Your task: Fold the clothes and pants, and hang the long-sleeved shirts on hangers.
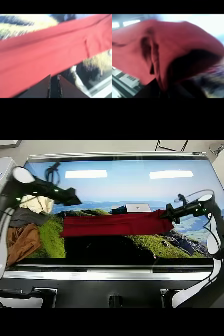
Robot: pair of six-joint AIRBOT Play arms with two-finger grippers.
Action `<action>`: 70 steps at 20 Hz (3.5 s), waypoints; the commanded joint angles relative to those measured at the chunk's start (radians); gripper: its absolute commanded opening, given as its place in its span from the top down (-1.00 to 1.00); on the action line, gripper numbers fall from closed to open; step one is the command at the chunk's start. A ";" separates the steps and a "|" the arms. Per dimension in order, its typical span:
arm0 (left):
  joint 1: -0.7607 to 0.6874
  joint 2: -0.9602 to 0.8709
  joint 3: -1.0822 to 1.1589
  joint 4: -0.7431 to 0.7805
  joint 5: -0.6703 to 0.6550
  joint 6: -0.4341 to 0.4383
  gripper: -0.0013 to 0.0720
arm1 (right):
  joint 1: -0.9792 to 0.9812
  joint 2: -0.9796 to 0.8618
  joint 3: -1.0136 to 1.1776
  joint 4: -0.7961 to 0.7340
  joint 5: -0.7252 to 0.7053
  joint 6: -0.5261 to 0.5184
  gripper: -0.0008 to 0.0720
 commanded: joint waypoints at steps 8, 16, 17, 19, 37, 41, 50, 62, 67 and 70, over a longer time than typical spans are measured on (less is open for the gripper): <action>-0.410 -0.353 -0.052 -0.133 0.356 -0.148 0.86 | 0.194 0.490 0.001 -0.083 0.075 0.244 0.89; -0.678 -0.474 -0.036 -0.655 0.772 -0.144 0.90 | 0.231 0.662 0.001 -0.122 0.095 0.348 0.89; -0.689 -0.474 -0.023 -0.654 0.794 -0.140 0.90 | 0.231 0.660 0.001 -0.135 0.093 0.352 0.89; -0.661 -0.468 -0.018 -0.647 0.760 -0.039 0.91 | 0.232 0.639 0.001 -0.131 0.089 0.358 0.89; 0.114 0.405 -0.019 0.144 0.149 0.016 0.90 | 0.834 -0.078 0.001 0.603 -0.538 0.245 -0.59; 0.116 0.440 -0.019 0.207 0.085 0.042 0.90 | 0.637 0.002 0.001 0.447 -0.350 0.212 -0.61; 0.115 0.441 -0.019 0.230 0.081 0.037 0.90 | 0.220 0.190 -0.179 -0.260 -0.079 0.305 -0.85; 0.114 0.441 -0.019 0.227 0.077 -0.009 0.90 | 0.311 0.062 -0.264 0.217 -0.137 -0.071 0.88; 0.114 0.440 -0.019 0.227 0.078 -0.018 0.90 | 0.159 0.138 0.102 0.210 -0.012 0.018 0.88; 0.114 0.438 -0.019 0.227 0.078 -0.024 0.90 | 0.013 0.143 0.359 0.139 -0.009 0.145 0.89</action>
